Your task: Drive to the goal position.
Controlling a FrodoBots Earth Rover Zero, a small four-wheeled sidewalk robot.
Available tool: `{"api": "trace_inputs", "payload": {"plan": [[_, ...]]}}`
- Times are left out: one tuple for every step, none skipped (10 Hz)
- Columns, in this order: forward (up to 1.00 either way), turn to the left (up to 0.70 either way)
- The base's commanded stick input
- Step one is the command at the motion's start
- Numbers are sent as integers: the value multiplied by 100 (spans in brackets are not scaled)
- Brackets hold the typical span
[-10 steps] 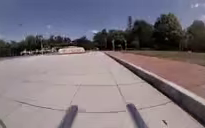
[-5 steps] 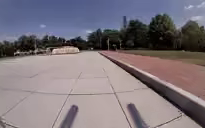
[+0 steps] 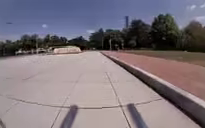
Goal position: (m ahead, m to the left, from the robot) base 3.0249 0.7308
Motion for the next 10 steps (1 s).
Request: {"api": "trace_inputs", "payload": {"plan": [[70,0],[70,0],[70,0],[70,0],[70,0],[70,0],[70,0],[70,0],[70,0],[70,0]]}}
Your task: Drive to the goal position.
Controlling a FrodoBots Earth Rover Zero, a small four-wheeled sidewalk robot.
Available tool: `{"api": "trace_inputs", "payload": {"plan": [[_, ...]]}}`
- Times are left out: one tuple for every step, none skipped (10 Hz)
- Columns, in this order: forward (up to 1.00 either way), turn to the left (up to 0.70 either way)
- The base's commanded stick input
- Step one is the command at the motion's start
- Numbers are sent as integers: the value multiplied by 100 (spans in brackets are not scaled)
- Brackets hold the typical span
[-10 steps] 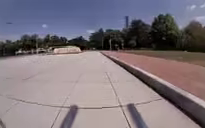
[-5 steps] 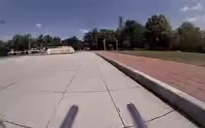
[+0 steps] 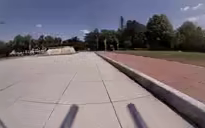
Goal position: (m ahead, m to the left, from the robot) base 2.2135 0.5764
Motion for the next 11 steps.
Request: {"api": "trace_inputs", "payload": {"plan": [[70,0],[70,0],[70,0],[70,0],[70,0],[70,0],[70,0],[70,-12],[70,-35],[70,-35],[70,-13]]}}
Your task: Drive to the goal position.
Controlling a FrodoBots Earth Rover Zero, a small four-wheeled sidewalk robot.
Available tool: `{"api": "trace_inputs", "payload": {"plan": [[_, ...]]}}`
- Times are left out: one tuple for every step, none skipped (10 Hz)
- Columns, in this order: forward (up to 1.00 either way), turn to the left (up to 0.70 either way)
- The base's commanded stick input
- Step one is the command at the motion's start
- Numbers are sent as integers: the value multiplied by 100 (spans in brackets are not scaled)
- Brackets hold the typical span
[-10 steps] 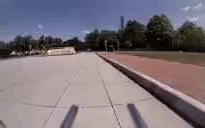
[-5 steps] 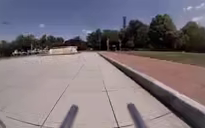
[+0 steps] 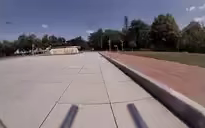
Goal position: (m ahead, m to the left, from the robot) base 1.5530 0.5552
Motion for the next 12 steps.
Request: {"api": "trace_inputs", "payload": {"plan": [[70,0],[70,0],[70,0],[70,0],[70,0],[70,0],[70,0],[70,0],[70,0],[70,0],[70,0],[70,0]]}}
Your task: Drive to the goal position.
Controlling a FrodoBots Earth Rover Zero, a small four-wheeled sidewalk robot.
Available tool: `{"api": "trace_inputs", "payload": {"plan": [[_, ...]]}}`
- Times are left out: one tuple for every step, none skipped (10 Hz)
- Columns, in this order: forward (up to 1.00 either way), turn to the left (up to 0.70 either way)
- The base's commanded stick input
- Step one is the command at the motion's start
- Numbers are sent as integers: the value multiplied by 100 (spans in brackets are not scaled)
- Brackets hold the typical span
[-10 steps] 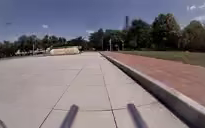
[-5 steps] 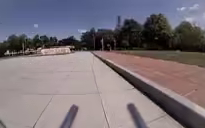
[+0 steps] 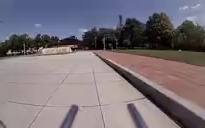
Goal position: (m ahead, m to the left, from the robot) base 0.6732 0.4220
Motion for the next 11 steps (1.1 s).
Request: {"api": "trace_inputs", "payload": {"plan": [[70,0],[70,0],[70,0],[70,0],[13,0],[0,0],[0,0],[0,0],[0,0],[0,0],[0,0]]}}
